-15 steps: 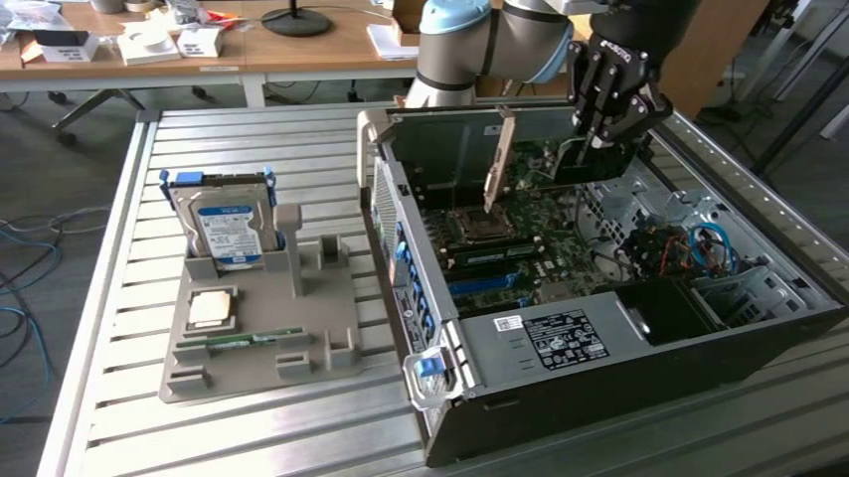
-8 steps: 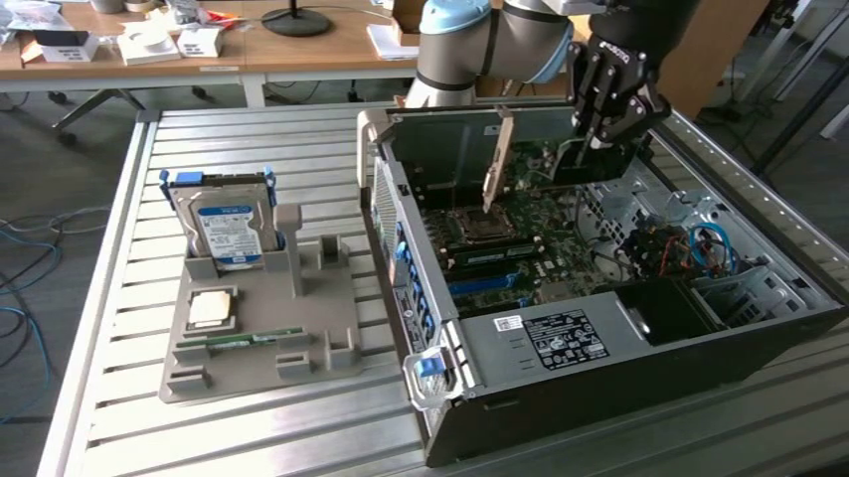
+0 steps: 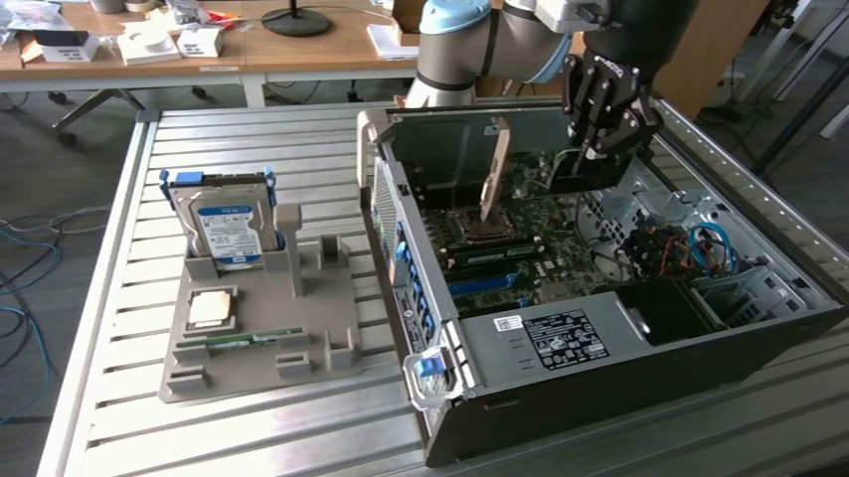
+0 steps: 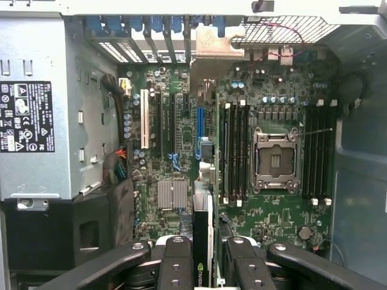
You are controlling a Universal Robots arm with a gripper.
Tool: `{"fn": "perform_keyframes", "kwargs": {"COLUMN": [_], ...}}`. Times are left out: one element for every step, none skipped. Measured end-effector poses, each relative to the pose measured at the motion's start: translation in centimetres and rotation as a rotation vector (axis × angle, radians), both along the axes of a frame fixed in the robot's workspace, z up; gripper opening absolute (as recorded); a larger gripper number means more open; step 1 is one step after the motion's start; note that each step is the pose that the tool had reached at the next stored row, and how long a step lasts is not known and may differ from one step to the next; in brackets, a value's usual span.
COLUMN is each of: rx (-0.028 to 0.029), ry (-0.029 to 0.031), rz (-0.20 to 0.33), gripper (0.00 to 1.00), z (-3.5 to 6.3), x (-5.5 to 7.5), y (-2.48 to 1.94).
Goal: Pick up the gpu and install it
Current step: 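Insert the gpu into the slot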
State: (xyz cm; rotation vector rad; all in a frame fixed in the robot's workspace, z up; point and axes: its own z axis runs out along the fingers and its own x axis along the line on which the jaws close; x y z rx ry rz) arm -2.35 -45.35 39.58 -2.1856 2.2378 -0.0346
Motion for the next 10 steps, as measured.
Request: {"fn": "perform_keyframes", "kwargs": {"rx": [-0.0001, 0.0000, -0.0001, -0.0001, -0.0003, -0.0003, -0.0007, -0.0008, -0.0010, -0.0010], "ry": [0.0000, 0.0000, 0.0000, 0.0000, 0.0001, 0.0004, 0.0007, 0.0010, 0.0012, 0.0014], "rz": [0.000, 0.000, 0.000, 0.000, 0.000, 0.000, 0.000, 0.000, 0.000, 0.000], "gripper": [0.26, 0.26, 0.26, 0.26, 0.26, 0.26, 0.26, 0.26, 0.26, 0.26], "z": [-0.18, -0.36, -0.53, -0.71, -0.84, -0.97, -1.07, -1.14, -1.20, -1.28], "x": [0.0, 0.0, 0.0, 0.0, 0.0, 0.0, 0.0, 0.0, 0.0, 0.0], "y": [0.00, 0.00, 0.00, 0.00, 0.00, 0.00, 0.00, 0.00, 0.01, 0.00]}}
